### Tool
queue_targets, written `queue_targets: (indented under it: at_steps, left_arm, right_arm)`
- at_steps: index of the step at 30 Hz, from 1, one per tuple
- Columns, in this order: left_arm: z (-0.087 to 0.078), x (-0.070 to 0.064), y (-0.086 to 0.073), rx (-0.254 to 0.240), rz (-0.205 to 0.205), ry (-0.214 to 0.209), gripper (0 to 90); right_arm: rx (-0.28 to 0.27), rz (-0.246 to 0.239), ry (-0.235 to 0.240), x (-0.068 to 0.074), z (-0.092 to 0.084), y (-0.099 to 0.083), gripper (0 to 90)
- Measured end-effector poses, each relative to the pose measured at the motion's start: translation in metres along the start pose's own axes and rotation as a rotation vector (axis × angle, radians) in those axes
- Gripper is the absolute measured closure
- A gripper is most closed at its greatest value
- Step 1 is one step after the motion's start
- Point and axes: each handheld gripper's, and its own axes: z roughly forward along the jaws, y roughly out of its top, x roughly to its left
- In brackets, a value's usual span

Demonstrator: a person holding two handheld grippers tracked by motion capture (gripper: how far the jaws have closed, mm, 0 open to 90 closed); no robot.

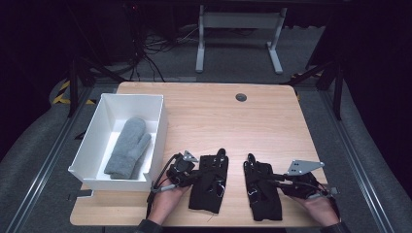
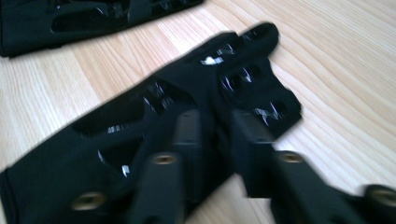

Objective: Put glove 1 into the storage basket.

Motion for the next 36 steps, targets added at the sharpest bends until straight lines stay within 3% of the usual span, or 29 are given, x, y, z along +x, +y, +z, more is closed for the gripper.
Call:
queue_targets:
  at_steps: [3, 8, 14, 31, 36]
  left_arm:
    - [0.000, -0.001, 0.000, 0.000, 0.000, 0.003, 83.8]
    - [0.000, -0.001, 0.000, 0.000, 0.000, 0.004, 83.9]
    - [0.000, -0.001, 0.000, -0.002, 0.001, 0.003, 84.0]
    - [0.000, 0.000, -0.001, -0.009, -0.002, 0.001, 85.1]
    - [0.000, 0.000, -0.001, -0.015, -0.017, -0.021, 85.6]
  right_arm:
    - [0.020, 0.010, -0.004, -0.004, -0.005, -0.007, 90.0]
    - [0.072, 0.012, 0.006, -0.008, -0.006, -0.018, 90.0]
    - [0.109, -0.014, 0.039, -0.002, 0.003, -0.015, 90.0]
    - [0.087, -0.072, 0.121, 0.015, 0.023, 0.004, 90.0]
    - [0.075, -0.087, 0.143, 0.021, 0.029, 0.011, 90.0]
